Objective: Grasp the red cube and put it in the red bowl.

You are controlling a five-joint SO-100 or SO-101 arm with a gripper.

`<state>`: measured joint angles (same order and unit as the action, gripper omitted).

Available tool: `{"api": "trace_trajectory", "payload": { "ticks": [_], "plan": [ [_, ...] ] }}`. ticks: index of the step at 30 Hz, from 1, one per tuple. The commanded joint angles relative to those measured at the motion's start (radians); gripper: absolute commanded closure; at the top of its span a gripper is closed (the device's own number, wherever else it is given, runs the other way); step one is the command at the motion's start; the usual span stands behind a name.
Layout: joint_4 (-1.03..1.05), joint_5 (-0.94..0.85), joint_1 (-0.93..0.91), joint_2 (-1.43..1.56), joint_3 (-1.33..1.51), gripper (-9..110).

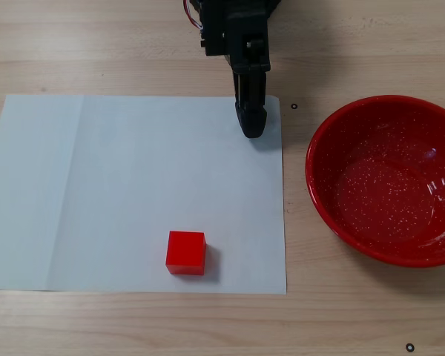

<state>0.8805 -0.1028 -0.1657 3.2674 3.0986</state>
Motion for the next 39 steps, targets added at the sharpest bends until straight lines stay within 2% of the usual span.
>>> {"api": "trace_trajectory", "payload": {
  "ticks": [1, 14, 39],
  "plan": [
    [0.011, 0.008, -0.009, 0.008, 0.005, 101],
    [0.025, 0.086, 0.040, -0.132, -0.120, 101],
    [0.229, 0.184, 0.216, -0.801, -0.867, 101]
  ]
}}
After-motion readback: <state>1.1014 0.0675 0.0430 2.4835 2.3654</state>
